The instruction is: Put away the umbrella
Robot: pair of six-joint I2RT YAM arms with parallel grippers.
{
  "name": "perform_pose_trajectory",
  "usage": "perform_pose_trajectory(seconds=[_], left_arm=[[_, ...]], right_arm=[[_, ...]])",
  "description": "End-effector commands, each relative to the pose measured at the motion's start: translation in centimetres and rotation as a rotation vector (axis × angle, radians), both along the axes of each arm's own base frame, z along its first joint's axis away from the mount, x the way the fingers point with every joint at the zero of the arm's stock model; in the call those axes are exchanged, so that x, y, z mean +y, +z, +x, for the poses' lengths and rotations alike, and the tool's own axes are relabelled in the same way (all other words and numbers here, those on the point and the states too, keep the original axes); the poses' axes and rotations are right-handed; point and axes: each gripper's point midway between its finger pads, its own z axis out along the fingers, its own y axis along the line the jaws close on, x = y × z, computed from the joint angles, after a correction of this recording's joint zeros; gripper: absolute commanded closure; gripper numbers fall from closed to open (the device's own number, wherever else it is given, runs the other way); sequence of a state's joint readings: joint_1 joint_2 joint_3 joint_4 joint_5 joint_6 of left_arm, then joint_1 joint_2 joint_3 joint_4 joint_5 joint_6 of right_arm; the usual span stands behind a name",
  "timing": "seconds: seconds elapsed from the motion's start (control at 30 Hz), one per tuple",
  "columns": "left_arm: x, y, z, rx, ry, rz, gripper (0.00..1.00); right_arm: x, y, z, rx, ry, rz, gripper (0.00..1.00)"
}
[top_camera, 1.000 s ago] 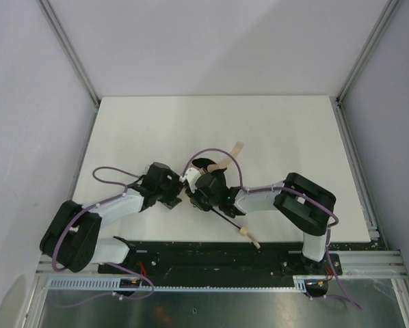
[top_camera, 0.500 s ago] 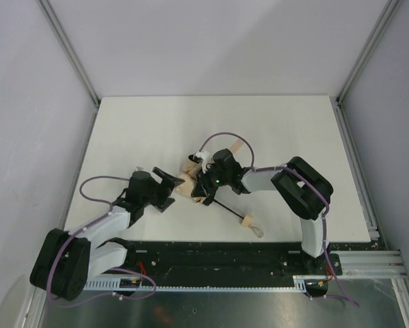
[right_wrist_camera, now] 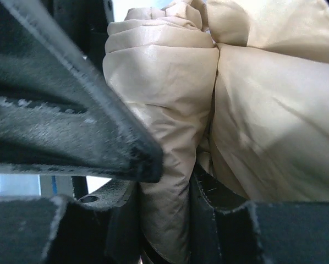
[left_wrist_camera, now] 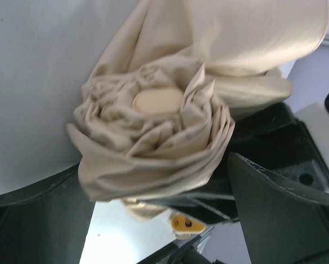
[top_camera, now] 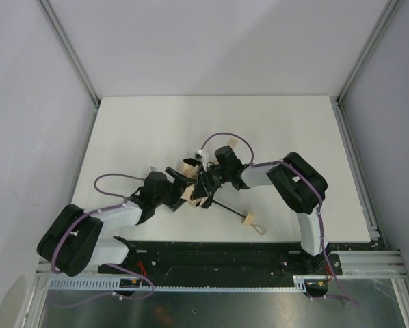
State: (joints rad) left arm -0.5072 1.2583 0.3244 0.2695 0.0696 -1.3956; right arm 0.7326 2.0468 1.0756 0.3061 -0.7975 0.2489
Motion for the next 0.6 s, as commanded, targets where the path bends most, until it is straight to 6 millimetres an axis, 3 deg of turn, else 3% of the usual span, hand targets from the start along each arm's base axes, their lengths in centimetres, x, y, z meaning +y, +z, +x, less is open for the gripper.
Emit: perform_pose_trajectory(seconds=[0.0, 0.1, 0.2, 0.43, 0.57], left_arm=[[1.4, -1.6, 1.8, 0.007, 0.113, 0.091, 0.01], [1.9, -3.4, 1.9, 0.043, 0.122, 0.148, 0.07], [2.4, -4.9, 1.4, 0.085, 0.129, 0.179, 0.2], [3.4, -5.7, 0.3, 0.079, 0.118, 0.235, 0.75], [3.4, -5.8, -0.2, 0.092, 0.091, 0.245, 0.97]], right_arm=[[-3.1, -4.9, -5.4, 0.335, 0.008, -0.185, 1.0], [-2.5, -3.6, -5.4, 0.35, 0.032, -0.128, 1.0], [-1.9, -2.4, -5.2, 0.369, 0.045, -0.069, 1.0], [-1.4, -1.8, -4.3, 0.351, 0.03, -0.06, 1.0], [-2.0, -1.8, -2.5, 0.256, -0.042, -0.13, 0.87]])
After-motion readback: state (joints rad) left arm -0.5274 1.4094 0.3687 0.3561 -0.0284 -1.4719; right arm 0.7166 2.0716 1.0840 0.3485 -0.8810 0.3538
